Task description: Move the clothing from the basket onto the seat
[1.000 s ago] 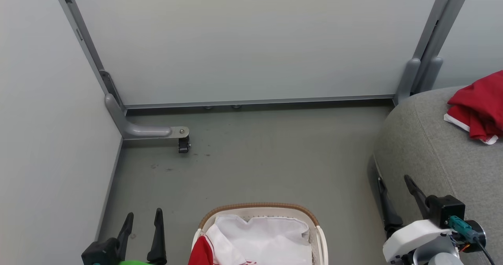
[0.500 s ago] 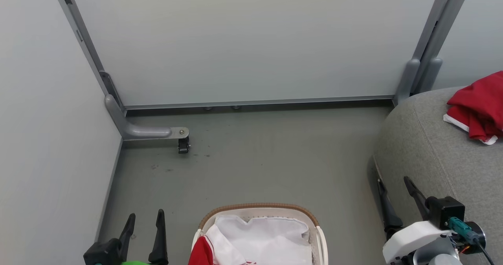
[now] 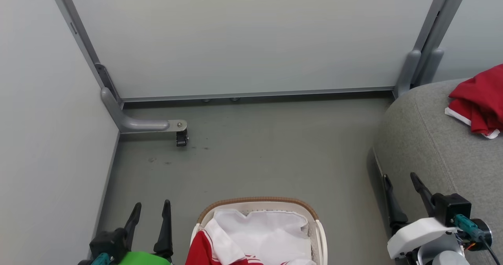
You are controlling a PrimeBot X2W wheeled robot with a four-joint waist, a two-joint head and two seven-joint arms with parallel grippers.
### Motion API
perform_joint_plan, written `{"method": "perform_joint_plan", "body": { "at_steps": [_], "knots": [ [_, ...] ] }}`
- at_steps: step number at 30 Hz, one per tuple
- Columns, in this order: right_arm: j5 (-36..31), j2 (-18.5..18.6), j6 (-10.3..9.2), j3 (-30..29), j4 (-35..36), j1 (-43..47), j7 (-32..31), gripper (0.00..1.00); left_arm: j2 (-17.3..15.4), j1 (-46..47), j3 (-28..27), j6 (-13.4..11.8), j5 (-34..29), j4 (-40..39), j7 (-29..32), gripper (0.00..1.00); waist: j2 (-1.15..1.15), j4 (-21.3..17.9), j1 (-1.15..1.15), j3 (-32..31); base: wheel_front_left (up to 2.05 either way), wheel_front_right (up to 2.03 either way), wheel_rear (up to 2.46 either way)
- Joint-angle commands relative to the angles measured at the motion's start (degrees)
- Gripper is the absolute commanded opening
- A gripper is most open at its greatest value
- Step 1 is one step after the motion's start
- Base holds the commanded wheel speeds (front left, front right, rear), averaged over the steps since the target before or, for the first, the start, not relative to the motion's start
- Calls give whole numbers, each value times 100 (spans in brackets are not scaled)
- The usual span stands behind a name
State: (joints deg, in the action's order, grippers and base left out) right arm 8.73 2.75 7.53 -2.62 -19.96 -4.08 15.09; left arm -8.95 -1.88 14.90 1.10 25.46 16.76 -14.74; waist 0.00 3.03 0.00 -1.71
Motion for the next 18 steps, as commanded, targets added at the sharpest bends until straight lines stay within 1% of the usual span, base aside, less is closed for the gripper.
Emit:
{"method": "perform_joint_plan", "body": {
  "at_steps": [1,4,8,10,15,18],
  "knots": [
    [-41,25,-8,-36,54,-72,11,100,-22,165,30,40,-27,-11,14,100,0,-29,0,78,0,0,0],
    [-171,23,-8,-38,144,-163,11,100,31,381,187,103,-103,-20,110,100,0,-75,0,236,0,0,0],
    [-323,27,-8,-70,284,-409,10,100,97,899,542,250,-331,109,319,100,0,-160,0,730,0,0,0],
    [-377,26,-8,-121,361,-557,11,100,139,1218,740,331,-420,295,432,100,0,-213,0,1008,0,0,0],
    [-495,25,-8,-316,597,-1000,10,100,239,2138,1308,537,-679,1069,709,100,0,-386,0,1767,0,0,0],
    [-583,20,-8,-412,738,-1259,10,100,310,2554,1704,600,-755,1599,859,100,0,-542,0,2168,0,0,0]
  ]
}}
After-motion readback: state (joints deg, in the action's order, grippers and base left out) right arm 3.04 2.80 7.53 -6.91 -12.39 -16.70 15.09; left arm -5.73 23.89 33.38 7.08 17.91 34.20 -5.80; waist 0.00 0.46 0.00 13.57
